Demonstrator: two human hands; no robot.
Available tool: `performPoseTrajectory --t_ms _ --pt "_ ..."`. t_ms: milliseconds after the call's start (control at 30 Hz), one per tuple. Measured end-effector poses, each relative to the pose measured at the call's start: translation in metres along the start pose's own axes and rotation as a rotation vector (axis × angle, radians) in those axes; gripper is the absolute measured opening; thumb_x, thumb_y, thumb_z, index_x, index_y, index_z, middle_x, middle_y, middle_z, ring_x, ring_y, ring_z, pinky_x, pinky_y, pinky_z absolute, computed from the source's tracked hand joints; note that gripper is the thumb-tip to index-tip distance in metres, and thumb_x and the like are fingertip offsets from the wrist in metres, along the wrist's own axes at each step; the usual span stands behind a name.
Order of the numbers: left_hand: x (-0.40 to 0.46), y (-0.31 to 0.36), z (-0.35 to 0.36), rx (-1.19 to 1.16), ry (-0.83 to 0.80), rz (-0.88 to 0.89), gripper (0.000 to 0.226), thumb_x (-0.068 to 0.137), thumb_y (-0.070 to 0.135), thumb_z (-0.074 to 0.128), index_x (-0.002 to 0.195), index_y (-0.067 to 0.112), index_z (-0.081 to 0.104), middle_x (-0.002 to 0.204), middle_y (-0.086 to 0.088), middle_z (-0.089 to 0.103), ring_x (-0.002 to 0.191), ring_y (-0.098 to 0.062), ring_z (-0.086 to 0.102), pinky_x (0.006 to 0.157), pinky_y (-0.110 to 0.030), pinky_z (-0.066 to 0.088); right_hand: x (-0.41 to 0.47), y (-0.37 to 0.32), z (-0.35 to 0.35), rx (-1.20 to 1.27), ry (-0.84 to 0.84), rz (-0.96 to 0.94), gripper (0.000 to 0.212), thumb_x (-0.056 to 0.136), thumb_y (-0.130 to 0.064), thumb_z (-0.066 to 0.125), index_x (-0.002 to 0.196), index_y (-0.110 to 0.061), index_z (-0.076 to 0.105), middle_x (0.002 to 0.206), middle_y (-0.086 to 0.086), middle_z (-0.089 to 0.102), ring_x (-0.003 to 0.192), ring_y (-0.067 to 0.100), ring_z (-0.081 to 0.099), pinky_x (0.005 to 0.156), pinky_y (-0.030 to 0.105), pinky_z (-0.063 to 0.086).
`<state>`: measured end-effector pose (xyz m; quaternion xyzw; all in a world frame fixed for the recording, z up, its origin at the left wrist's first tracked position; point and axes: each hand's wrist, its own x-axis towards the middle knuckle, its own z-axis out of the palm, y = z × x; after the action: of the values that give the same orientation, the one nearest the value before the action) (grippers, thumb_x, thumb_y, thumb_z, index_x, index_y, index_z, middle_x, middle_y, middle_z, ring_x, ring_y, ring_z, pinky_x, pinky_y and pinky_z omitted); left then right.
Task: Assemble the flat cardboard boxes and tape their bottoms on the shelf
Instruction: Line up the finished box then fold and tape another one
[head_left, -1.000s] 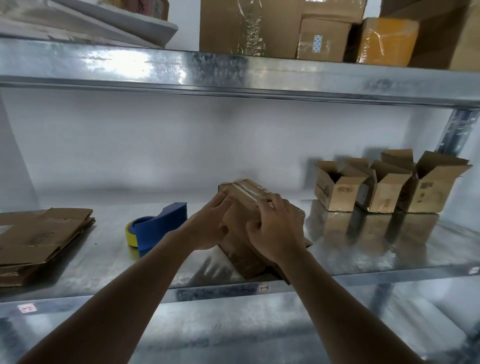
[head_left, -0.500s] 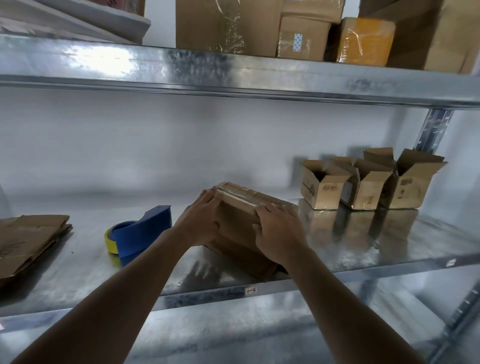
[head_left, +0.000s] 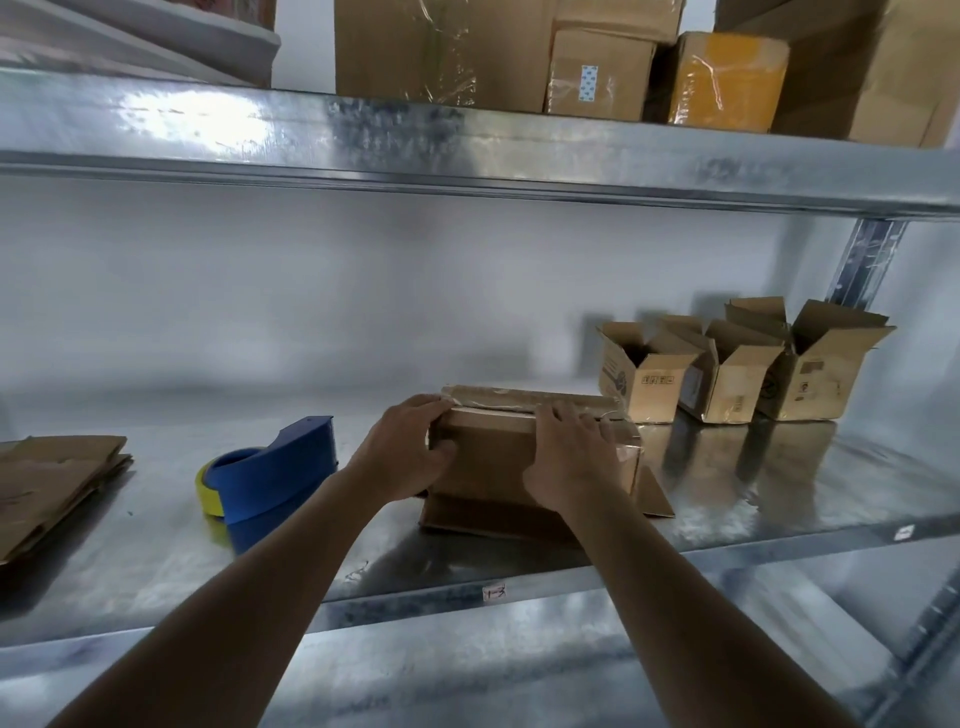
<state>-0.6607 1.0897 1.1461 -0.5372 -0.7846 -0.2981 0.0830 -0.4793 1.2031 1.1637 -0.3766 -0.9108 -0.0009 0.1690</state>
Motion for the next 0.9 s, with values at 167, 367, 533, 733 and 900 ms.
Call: performPoseTrajectory --t_ms 167,367,533,733,900 --pt "0.002 -0.021 -0.001 -0.061 0.11 0.07 0.029 0.102 0.016 0.053 0.117 0.017 0.078 0.116 0.006 0.064 0.102 -0.012 0.062 0.09 -0.035 0.057 0.003 -0.014 0.014 0.136 -0.05 -0.21 0.074 0.094 -0.058 0.057 0.159 -0.04 0.027 0.17 -0.009 0.02 0.159 0.026 0.008 0.123 0.067 0.002" --pt "0.002 -0.035 -0.014 -0.102 0.138 0.132 0.031 0.104 0.006 0.052 0.122 0.018 0.074 0.134 0.003 0.064 0.12 -0.015 0.062 0.102 -0.036 0.054 0.009 -0.009 0.02 0.239 -0.005 -0.283 0.073 0.09 -0.08 0.048 0.152 -0.043 0.04 0.163 -0.015 0.035 0.154 0.018 0.023 0.123 0.063 0.003" --pt "-0.005 -0.038 -0.009 -0.087 0.03 0.065 0.036 0.11 0.018 0.046 0.141 0.019 0.063 0.152 0.004 0.054 0.141 -0.013 0.049 0.116 -0.024 0.035 0.012 -0.007 0.019 0.301 0.018 -0.275 0.093 0.071 -0.102 0.033 0.139 -0.043 0.055 0.152 -0.017 0.047 0.146 0.015 0.034 0.122 0.064 0.006" --pt "-0.008 -0.041 -0.006 -0.124 -0.012 0.04 0.036 0.111 0.021 0.043 0.143 0.017 0.06 0.152 0.004 0.053 0.138 -0.013 0.05 0.113 -0.021 0.035 0.009 -0.041 0.022 0.215 0.119 -0.206 0.093 0.066 -0.105 0.035 0.115 -0.031 0.062 0.127 -0.012 0.057 0.124 0.015 0.053 0.12 0.065 0.013" --pt "-0.014 -0.054 -0.009 -0.242 -0.177 0.036 0.053 0.106 0.047 0.037 0.155 0.029 0.044 0.16 0.023 0.03 0.147 0.005 0.027 0.115 -0.009 0.02 0.004 -0.042 0.025 0.131 0.134 -0.219 0.084 0.079 -0.095 0.035 0.126 -0.03 0.06 0.134 -0.01 0.059 0.128 0.016 0.055 0.12 0.063 0.013"
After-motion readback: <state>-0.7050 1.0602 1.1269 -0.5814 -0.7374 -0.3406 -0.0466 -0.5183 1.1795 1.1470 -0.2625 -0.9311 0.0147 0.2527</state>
